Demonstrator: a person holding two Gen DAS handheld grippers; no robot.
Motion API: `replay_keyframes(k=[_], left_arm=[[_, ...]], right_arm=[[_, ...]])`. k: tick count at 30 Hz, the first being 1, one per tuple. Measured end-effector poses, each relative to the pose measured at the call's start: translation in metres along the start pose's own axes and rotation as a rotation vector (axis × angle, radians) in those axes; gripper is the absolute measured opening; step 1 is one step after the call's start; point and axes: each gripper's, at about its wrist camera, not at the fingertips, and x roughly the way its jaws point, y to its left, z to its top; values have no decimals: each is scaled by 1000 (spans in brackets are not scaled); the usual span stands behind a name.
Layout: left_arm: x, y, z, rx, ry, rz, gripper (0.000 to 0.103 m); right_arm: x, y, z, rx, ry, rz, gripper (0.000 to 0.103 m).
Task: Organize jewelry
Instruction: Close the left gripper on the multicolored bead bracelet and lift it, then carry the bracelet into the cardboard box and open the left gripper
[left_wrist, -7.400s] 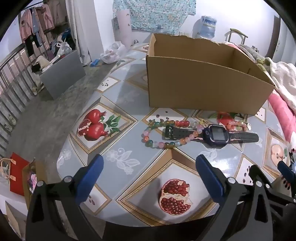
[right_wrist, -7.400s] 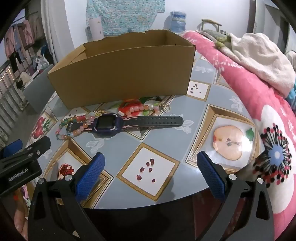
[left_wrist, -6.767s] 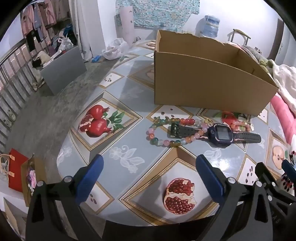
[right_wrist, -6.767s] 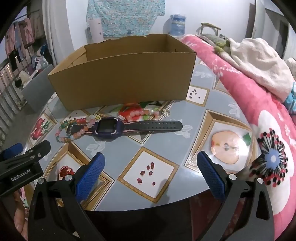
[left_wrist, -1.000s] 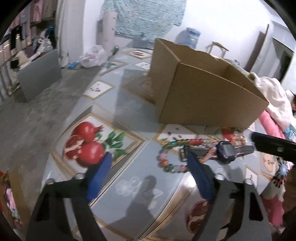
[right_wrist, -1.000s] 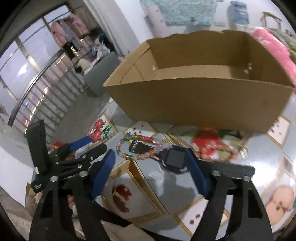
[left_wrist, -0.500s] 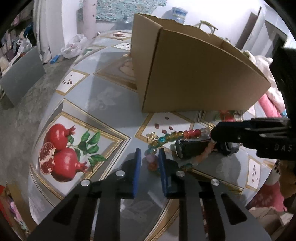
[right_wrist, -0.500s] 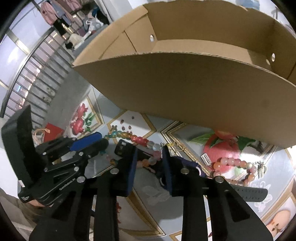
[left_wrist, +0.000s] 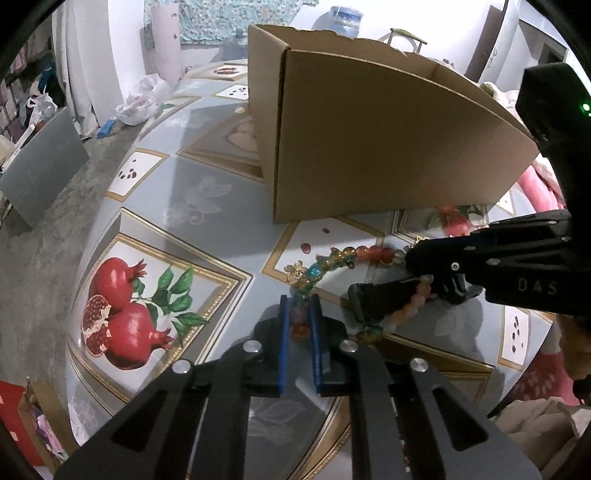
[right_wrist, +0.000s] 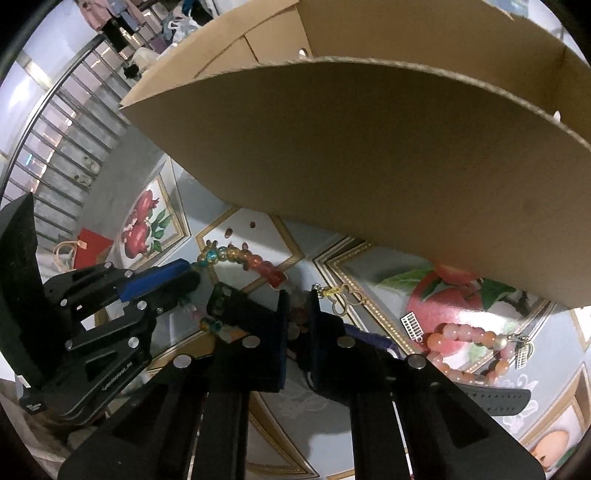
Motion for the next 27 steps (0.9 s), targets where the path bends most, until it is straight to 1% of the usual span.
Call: replay_keyframes(k=[4, 8, 12, 14, 16, 19, 21, 22, 24, 25, 27], left_arm=[[-7, -1, -3, 1, -26, 3, 9], [-26, 0, -2, -12, -68, -2, 9], [-53, -1, 0, -22, -123, -13, 9], [-68, -1, 4, -30, -149, -35, 9], [-89, -4, 12, -20, -196, -46, 9], [-122, -13, 32, 24, -290, -44, 9], [-142, -19, 54, 51, -357, -57, 9], [-147, -21, 62, 59, -376, -62, 9], [-153, -26, 89, 89, -417, -68, 9], [-153, -28, 100, 100, -426, -60, 9], [-143, -32, 124, 120, -419, -55, 9]], right_arm=[[-12, 2, -6, -12, -35, 4, 8], [-34, 3, -10, -24, -88, 16, 8], [-57, 11, -10, -47, -149, 26, 8], [-76, 17, -9, -68, -194, 31, 8], [-97, 22, -6, -86, -242, 44, 8], [-129, 27, 5, -124, -331, 53, 8], [-148, 26, 18, -148, -379, 58, 8], [-159, 22, 31, -161, -401, 61, 8], [-166, 15, 50, -174, -414, 61, 8], [-166, 8, 67, -177, -411, 52, 8], [-156, -5, 93, -165, -376, 57, 8]])
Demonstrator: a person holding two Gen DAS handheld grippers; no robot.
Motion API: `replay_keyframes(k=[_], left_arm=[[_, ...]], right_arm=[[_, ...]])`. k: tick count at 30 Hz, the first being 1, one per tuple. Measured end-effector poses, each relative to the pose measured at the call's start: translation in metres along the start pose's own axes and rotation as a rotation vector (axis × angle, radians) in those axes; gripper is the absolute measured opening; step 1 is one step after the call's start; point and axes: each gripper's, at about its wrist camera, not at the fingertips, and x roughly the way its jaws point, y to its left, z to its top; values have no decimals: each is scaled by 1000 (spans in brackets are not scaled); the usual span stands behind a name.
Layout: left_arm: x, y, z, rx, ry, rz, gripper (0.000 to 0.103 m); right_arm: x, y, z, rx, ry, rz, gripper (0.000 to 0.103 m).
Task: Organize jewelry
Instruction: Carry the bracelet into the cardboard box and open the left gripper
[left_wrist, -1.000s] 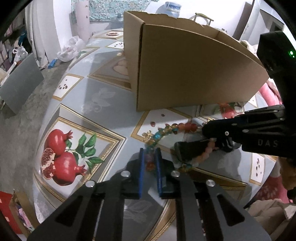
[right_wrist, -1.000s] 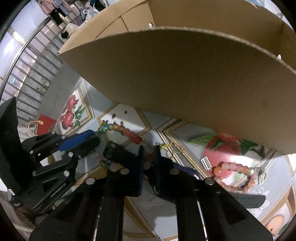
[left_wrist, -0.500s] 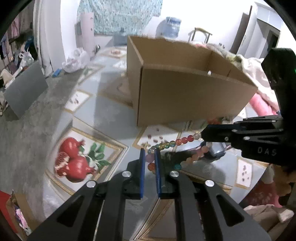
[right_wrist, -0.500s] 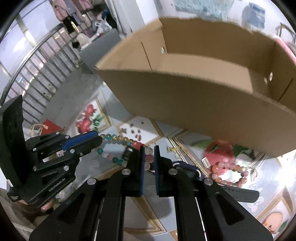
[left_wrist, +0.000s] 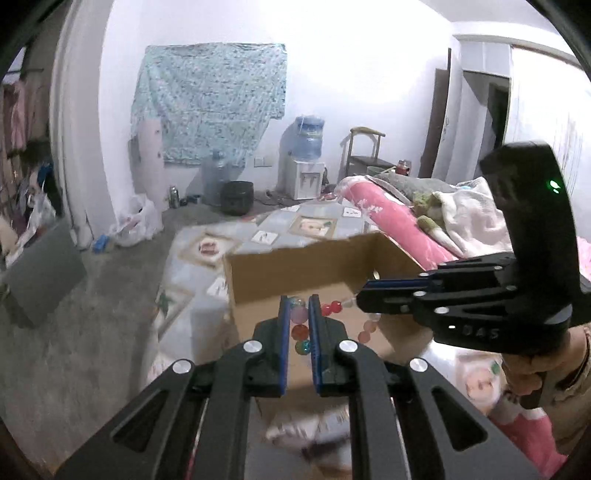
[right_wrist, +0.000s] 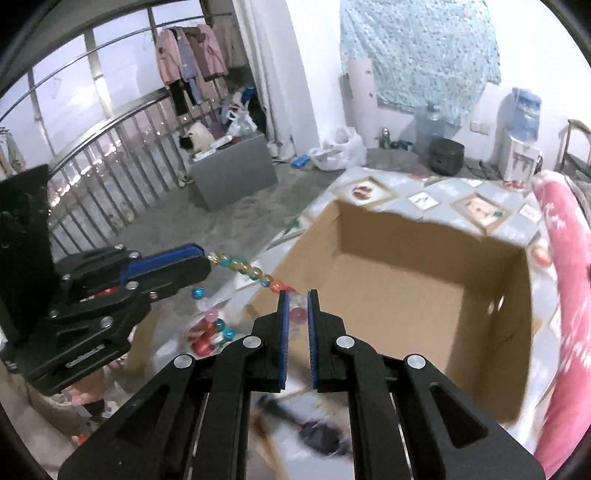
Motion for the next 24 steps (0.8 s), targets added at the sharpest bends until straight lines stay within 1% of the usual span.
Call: replay_keyframes(k=[1, 4, 7, 9, 10, 13, 15, 17, 19, 20, 21, 24], left_arm=[[20, 2, 12, 0, 27, 3, 9], [70, 6, 29, 21, 110, 27, 9], [130, 13, 37, 26, 234, 51, 9], [164, 15, 41, 35, 311, 73, 9], [170, 16, 40, 37, 333, 77, 9], [208, 23, 43, 39, 423, 106, 9], [227, 27, 41, 38, 473, 132, 10], [235, 30, 41, 21, 498, 138, 10], [238, 35, 39, 1, 498, 129, 10], [238, 35, 39, 1, 498, 126, 12], [237, 35, 40, 0, 495, 124, 13], [228, 34, 44, -9, 471, 113, 20]], right_arm=[[15, -12, 11, 15, 37, 9, 8], [69, -44, 34, 58, 154, 5, 8], [121, -74, 45, 121, 264, 8, 8], [144, -89, 47, 147, 306, 7, 8], [156, -98, 50, 156, 324, 5, 8], [182, -115, 55, 197, 358, 23, 8], [190, -124, 58, 216, 381, 33, 9], [197, -129, 56, 247, 400, 54, 13], [197, -131, 55, 257, 407, 58, 20], [195, -131, 54, 254, 402, 56, 28], [192, -131, 54, 248, 399, 48, 31], [179, -131, 54, 237, 378, 40, 31]])
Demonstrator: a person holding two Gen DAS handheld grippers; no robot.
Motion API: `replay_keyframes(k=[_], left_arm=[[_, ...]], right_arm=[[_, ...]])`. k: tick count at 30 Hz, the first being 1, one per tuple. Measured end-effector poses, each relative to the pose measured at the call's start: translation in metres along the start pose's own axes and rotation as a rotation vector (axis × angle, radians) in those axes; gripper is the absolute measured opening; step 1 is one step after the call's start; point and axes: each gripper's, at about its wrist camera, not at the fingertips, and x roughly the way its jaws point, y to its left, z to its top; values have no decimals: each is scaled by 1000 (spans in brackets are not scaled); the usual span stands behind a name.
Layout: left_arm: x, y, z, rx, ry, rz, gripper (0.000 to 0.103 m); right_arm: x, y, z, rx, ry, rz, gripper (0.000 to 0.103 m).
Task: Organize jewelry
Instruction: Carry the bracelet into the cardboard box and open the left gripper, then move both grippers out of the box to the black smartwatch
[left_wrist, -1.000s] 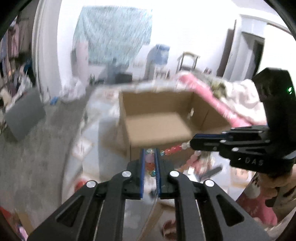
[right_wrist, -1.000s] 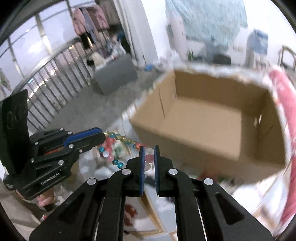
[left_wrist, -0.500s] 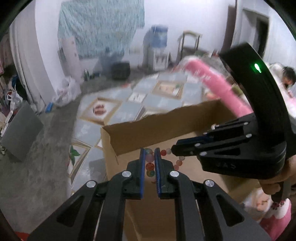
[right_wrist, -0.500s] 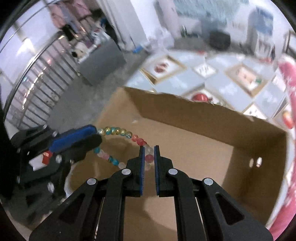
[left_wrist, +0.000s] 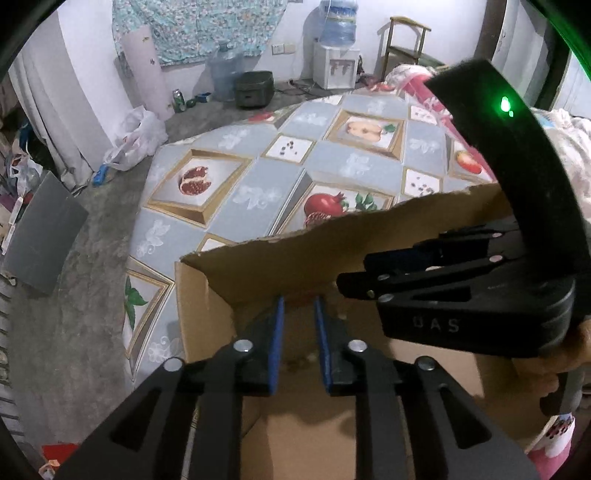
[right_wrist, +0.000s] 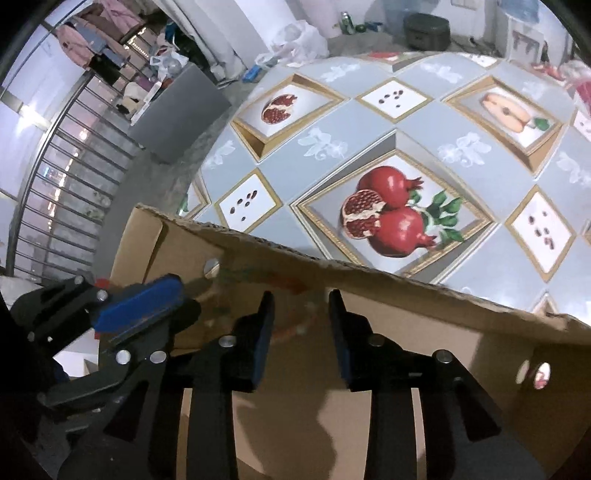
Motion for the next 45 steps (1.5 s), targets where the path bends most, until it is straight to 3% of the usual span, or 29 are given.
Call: replay_keyframes(k=[5, 9, 15, 20, 26, 31, 34, 39, 45], left_arm=[[-39, 4, -7, -19, -97, -23, 30], [-87, 10, -25, -36, -207, -29, 38], [-152, 31, -85, -100, -332, -84, 50], [-182, 42, -146, -142, -403, -91, 57], [-171, 38, -212, -164, -356, -58, 62], [-130, 30, -255, -217, -258, -46, 63], [-107, 23, -276, -223, -212, -66, 63], [-85, 6, -287, -206, -179, -164, 60], [-70, -7, -277, -165, -145, -204, 44]], right_arm=[[-38, 3, -10, -11, -86, -20, 35], [-96, 12, -36, -31, -212, -30, 43], [-180, 31, -123, -96, -393, -49, 57], [-195, 36, -200, -76, -427, -61, 62], [-164, 24, -266, 62, -369, -62, 62], [-128, 2, -300, 209, -305, -54, 62], [-106, -7, -312, 279, -261, 0, 62], [-88, 3, -312, 252, -248, -87, 62], [-75, -18, -307, 298, -254, -155, 55]])
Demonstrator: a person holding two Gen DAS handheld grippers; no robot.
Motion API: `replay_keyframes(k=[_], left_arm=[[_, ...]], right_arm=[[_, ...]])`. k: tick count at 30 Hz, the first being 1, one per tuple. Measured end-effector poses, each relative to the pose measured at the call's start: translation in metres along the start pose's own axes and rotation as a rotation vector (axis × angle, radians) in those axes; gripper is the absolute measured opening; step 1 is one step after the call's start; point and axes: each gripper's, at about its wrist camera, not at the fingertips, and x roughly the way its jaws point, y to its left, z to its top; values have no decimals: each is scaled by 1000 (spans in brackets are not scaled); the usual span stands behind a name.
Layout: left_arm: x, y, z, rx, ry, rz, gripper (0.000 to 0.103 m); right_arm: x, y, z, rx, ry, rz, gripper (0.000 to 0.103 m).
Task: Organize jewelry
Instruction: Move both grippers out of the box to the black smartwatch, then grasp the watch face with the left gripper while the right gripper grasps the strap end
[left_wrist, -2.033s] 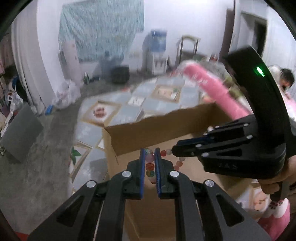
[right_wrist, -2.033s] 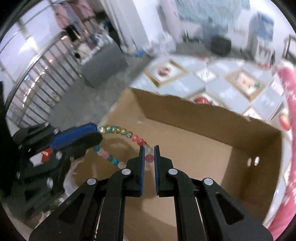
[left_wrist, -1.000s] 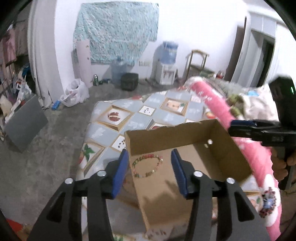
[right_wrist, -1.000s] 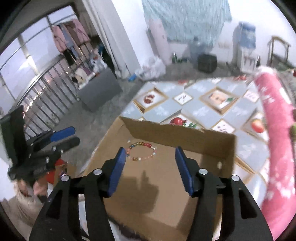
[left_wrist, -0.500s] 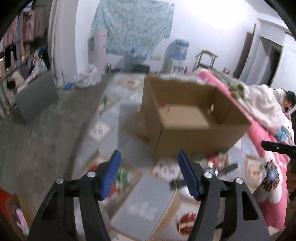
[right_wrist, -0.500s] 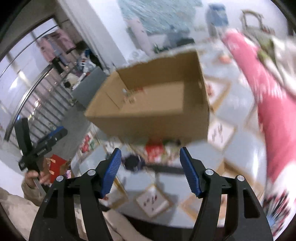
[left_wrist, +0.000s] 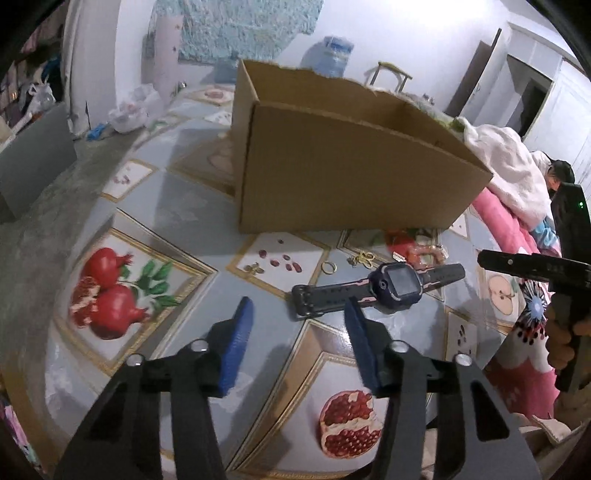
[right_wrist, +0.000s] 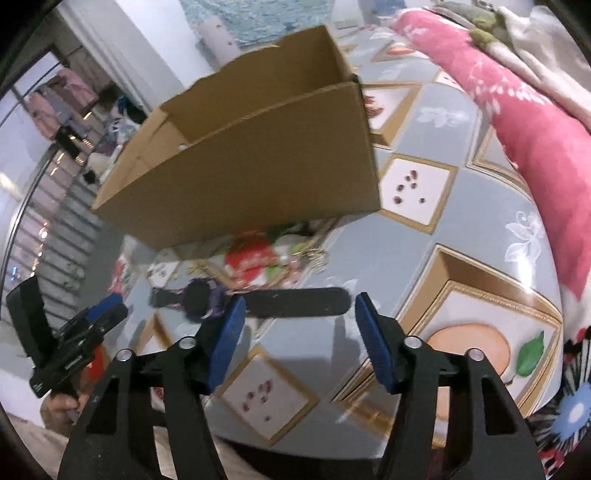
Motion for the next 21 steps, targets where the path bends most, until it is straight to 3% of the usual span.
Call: replay_keyframes(k=[2, 13, 21], left_arm=[[11, 2, 3, -21, 35, -7, 37], [33, 13, 10, -143, 110, -109, 36], [26, 30, 11, -273, 61, -310, 34]], right_arm=[[10, -5, 1, 12, 14, -11, 50], [24, -9, -1, 14, 35, -20, 26], [20, -17, -3, 22, 34, -4, 25]])
